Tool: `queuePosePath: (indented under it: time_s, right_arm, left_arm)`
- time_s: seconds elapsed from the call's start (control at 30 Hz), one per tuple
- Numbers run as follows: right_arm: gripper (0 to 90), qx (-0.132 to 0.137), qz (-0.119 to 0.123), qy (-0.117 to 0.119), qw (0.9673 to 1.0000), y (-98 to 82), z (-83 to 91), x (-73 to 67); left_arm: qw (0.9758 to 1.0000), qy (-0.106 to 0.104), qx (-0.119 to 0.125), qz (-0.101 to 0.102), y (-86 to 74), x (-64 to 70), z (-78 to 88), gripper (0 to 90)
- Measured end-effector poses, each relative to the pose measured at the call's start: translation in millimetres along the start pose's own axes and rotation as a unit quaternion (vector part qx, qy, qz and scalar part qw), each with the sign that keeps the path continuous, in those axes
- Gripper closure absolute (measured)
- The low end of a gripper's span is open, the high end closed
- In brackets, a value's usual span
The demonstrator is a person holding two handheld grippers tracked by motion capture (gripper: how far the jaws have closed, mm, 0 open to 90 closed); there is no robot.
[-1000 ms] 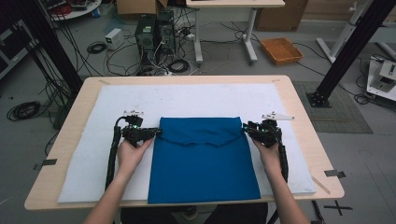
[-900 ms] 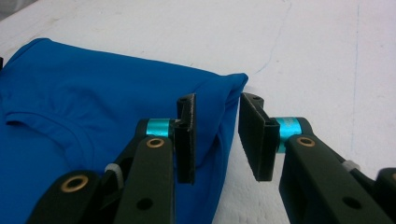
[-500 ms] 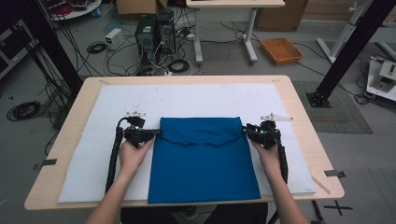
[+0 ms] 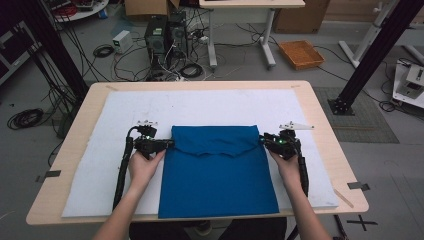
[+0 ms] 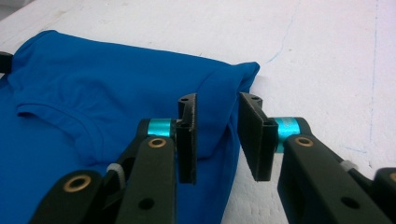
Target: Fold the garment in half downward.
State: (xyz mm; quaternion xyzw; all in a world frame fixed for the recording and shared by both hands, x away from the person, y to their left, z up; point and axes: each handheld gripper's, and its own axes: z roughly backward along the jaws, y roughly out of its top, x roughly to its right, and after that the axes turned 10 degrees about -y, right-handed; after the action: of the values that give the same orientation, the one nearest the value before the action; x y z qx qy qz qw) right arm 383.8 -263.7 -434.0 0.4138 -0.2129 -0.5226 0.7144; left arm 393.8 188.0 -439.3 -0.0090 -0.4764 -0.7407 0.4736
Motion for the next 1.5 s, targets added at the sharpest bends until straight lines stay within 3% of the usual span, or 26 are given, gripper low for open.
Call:
queuePosePath:
  time_s: [0.17, 0.43, 0.5, 0.67, 1.23, 1.5]
  right_arm:
    - [70.1, -0.019, -0.006, 0.005, 0.9998, -1.6, -3.6, -1.3]
    - [68.4, -0.06, 0.0, -0.006, 0.9982, -6.0, -18.0, -9.7]
    - [71.4, -0.063, 0.003, -0.006, 0.998, -6.6, -19.9, -10.7]
    - [88.5, -0.05, 0.025, -0.011, 0.9984, -6.4, -18.4, -13.9]
    - [90.0, -0.004, 0.021, 0.001, 0.9998, 1.6, 4.2, -12.3]
    - [90.0, 0.004, 0.018, 0.013, 0.9997, 2.1, 21.6, -12.3]
  left_arm:
    - [0.9999, -0.007, 0.013, -0.004, 1.2, 2.1, 3.6, 85.5]
    - [0.9998, -0.012, 0.013, -0.007, 1.5, 1.9, 4.2, 85.5]
    - [0.9998, -0.014, 0.016, -0.007, 1.6, 2.2, 3.9, 85.5]
    - [0.9996, -0.015, 0.019, -0.015, 1.9, 3.5, 4.6, 85.5]
    - [0.9987, -0.026, 0.029, -0.034, 5.3, 10.0, 17.9, 85.8]
    - [0.9977, -0.04, 0.028, -0.047, 3.7, 24.2, 32.9, 85.8]
